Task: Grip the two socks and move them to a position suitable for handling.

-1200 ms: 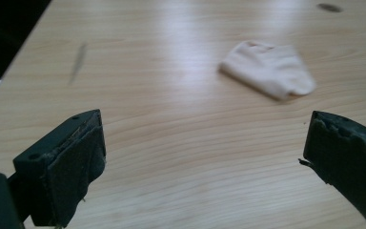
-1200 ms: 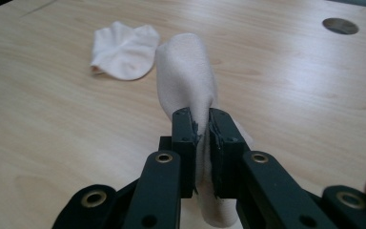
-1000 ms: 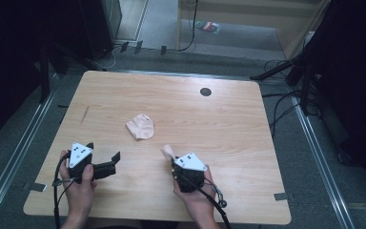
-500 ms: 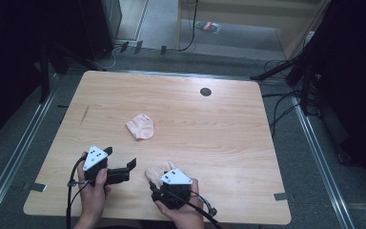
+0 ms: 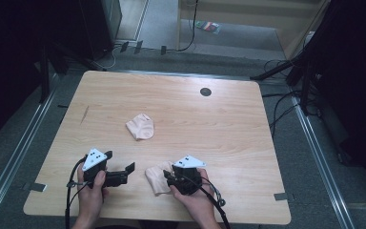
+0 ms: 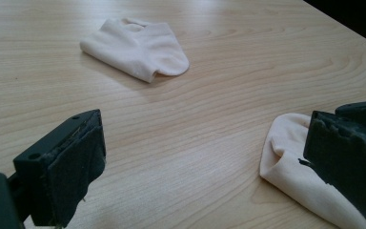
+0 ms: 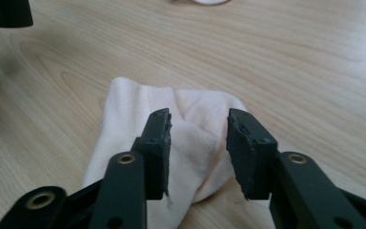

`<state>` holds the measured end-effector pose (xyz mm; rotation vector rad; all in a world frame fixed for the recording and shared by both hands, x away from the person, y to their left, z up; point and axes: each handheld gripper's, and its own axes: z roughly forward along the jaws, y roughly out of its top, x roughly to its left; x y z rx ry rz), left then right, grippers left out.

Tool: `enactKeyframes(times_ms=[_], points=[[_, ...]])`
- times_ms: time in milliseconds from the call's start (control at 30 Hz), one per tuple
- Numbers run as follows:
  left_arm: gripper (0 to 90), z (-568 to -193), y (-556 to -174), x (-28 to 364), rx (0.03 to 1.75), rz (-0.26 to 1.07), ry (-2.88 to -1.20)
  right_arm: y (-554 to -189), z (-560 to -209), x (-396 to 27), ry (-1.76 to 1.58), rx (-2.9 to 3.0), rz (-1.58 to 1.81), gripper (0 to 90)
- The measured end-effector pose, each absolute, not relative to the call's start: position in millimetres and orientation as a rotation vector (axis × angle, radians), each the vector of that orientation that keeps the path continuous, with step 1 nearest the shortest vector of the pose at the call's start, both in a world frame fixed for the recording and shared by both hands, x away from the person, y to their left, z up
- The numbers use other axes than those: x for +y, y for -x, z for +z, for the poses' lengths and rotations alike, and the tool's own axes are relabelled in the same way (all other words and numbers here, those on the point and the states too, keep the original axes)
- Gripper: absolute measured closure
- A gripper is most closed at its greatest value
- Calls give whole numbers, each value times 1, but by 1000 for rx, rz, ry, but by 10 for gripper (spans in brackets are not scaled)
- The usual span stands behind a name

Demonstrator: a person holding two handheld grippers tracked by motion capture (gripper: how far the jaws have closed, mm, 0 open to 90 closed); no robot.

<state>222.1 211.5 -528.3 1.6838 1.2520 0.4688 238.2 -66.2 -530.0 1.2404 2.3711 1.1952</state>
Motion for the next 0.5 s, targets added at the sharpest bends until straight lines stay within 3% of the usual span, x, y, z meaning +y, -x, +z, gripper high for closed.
enactKeyframes(times_ms=[367,500], points=[[6,-531,-222,208,1256,497,-1717,-232,-542,-53,-1230,2390,1067,563],[6,-532,-222,206,1247,495,-1729,-229,-542,-51,-1220,2361,1045,653]])
